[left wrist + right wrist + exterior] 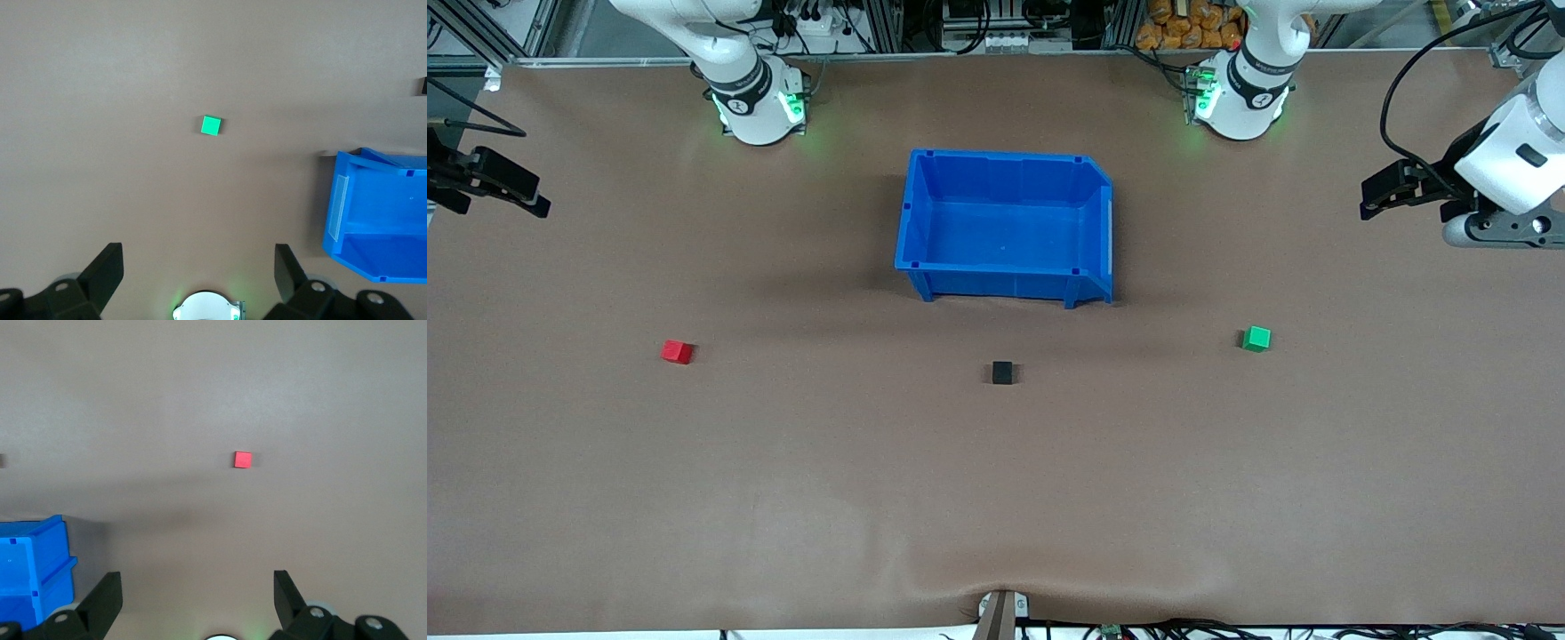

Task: Attach green and red cubes to black cube
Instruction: 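Reach the right gripper to the red cube while the left gripper reaches the green cube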

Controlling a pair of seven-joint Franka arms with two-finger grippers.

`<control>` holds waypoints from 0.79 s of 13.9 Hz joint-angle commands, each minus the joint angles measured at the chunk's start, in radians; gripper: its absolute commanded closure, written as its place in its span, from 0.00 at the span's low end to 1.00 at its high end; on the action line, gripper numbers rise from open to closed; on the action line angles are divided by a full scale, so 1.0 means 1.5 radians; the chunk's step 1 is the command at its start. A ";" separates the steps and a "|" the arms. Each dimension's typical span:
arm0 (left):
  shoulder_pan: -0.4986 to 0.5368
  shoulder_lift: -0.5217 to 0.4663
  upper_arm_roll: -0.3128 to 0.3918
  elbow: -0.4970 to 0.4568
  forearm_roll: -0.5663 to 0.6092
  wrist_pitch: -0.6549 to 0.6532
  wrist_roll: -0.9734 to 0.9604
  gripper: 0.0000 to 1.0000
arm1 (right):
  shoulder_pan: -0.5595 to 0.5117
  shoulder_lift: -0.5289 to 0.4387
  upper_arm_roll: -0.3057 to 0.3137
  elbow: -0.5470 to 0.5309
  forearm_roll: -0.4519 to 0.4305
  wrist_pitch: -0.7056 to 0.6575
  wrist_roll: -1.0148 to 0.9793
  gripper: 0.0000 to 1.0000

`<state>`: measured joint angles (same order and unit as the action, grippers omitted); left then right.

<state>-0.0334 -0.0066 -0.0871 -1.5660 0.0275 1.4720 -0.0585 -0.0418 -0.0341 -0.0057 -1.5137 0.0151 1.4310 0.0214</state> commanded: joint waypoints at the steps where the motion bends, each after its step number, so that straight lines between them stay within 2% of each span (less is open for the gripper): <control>1: 0.007 0.005 -0.001 0.015 -0.012 -0.014 0.012 0.00 | -0.002 -0.018 0.003 -0.019 -0.009 -0.003 -0.005 0.00; 6: 0.007 0.006 0.000 0.016 -0.012 -0.014 0.003 0.00 | 0.001 -0.011 0.003 -0.016 -0.006 -0.002 -0.001 0.00; 8: 0.007 0.007 0.000 0.015 -0.011 -0.015 0.003 0.00 | -0.005 0.013 0.003 -0.010 -0.014 0.010 0.000 0.00; 11: 0.006 0.007 0.000 0.014 -0.011 -0.016 0.003 0.00 | -0.010 0.099 0.002 0.032 -0.016 0.030 -0.003 0.00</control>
<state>-0.0313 -0.0052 -0.0862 -1.5660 0.0274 1.4688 -0.0585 -0.0427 0.0226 -0.0086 -1.5177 0.0077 1.4731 0.0216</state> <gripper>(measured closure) 0.000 0.000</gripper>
